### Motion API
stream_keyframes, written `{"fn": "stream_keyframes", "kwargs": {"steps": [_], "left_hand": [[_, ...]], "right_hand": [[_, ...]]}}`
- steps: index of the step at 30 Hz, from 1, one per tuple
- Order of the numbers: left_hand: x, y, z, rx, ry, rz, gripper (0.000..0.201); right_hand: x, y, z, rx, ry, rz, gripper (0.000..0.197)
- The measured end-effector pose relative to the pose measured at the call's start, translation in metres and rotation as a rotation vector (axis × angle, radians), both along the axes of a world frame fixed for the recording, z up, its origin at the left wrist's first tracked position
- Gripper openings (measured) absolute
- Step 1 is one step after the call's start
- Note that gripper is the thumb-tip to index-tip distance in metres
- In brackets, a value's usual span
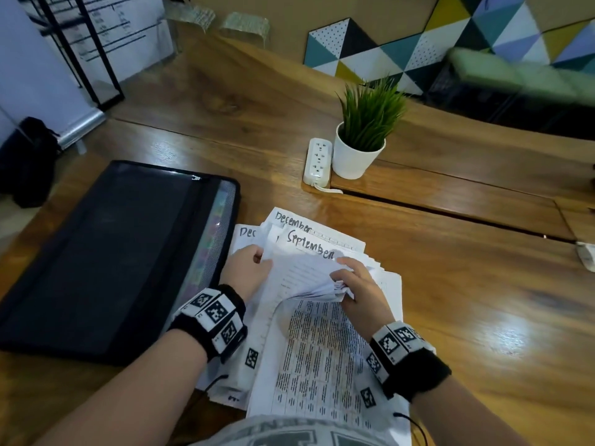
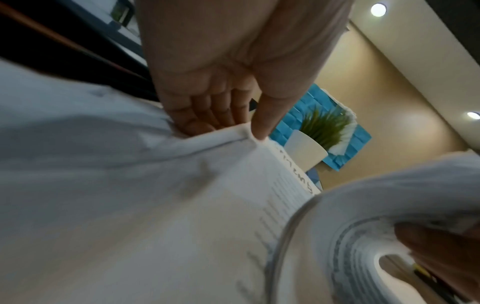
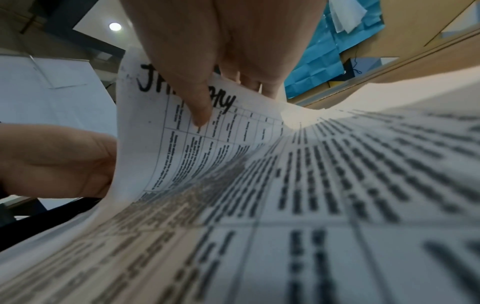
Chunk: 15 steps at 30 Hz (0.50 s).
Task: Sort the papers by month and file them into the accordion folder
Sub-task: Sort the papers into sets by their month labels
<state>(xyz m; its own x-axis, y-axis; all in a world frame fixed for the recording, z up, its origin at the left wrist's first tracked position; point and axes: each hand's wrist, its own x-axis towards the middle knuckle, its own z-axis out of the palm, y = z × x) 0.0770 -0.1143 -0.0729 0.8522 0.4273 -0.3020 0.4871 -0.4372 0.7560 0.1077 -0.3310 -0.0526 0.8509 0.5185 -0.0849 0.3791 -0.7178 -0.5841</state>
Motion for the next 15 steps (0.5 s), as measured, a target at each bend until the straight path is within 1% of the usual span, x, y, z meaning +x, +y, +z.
{"fn": "stream_keyframes", "kwargs": {"steps": [2, 4, 6, 8, 10, 12, 14, 15], "left_hand": [[0.001, 0.001, 0.002, -0.108, -0.074, 0.065, 0.010], [-0.001, 0.000, 0.007, -0.293, -0.101, 0.101, 0.005], [-0.005, -0.001, 0.013, -0.452, -0.118, 0.097, 0.011], [-0.008, -0.002, 0.015, -0.516, -0.126, 0.073, 0.019], [-0.012, -0.004, 0.017, -0.576, -0.135, 0.044, 0.021], [-0.015, -0.008, 0.020, -0.648, -0.142, 0.021, 0.018], [-0.018, -0.012, 0.022, -0.702, -0.160, 0.022, 0.008], [-0.017, -0.012, 0.020, -0.682, -0.177, 0.041, 0.012]], "right_hand": [[0.000, -0.001, 0.002, 0.003, -0.025, 0.019, 0.031], [0.002, 0.000, 0.007, 0.006, -0.032, 0.030, 0.030], [0.003, 0.002, 0.013, -0.029, -0.029, 0.052, 0.030], [0.004, 0.003, 0.020, -0.059, -0.035, 0.087, 0.028], [0.005, 0.005, 0.024, -0.063, -0.053, 0.130, 0.028], [0.009, 0.005, 0.025, -0.061, -0.075, 0.172, 0.026], [0.014, 0.004, 0.025, -0.055, -0.088, 0.190, 0.024], [0.015, 0.002, 0.024, -0.044, -0.111, 0.193, 0.025]]}}
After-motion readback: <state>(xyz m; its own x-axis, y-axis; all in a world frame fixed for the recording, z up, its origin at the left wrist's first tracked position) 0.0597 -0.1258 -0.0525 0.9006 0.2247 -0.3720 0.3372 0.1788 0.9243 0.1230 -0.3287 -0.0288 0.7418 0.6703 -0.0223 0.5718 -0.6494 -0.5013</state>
